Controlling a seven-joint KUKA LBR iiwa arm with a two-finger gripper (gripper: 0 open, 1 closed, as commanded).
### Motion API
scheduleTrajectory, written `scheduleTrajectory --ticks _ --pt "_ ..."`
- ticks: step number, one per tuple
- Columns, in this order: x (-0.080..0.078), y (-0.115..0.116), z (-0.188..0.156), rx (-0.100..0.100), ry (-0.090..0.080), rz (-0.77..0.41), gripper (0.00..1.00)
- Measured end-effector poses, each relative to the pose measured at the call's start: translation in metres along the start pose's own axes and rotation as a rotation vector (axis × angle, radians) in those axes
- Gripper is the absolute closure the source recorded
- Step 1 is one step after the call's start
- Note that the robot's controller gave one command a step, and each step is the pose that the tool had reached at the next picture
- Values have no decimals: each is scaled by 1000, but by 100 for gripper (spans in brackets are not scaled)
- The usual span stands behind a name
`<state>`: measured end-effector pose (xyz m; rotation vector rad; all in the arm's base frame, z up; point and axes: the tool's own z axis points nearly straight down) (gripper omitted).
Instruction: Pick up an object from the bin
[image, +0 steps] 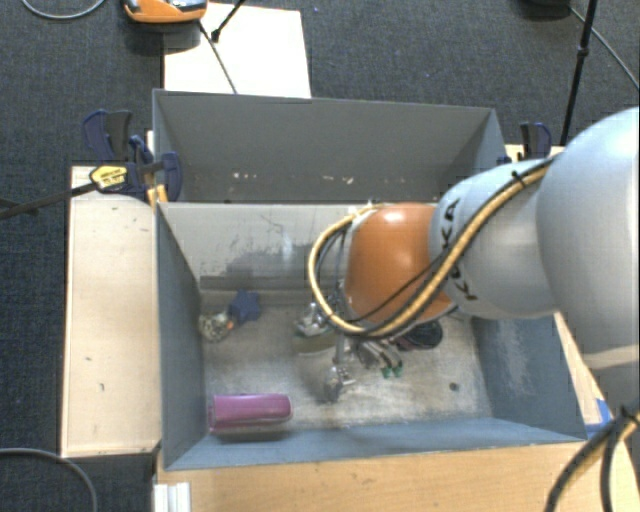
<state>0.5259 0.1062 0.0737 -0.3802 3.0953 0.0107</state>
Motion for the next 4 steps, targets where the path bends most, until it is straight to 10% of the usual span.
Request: scheduleTrajectory --ticks 1,2,3,4 --pt "-2 0 -5 1 -6 4 100" --pt "4 0 1 2 13 7 0" --pt "2 -1 -1 2 8 12 100" --pt "9 48 -161 1 15 -219 100"
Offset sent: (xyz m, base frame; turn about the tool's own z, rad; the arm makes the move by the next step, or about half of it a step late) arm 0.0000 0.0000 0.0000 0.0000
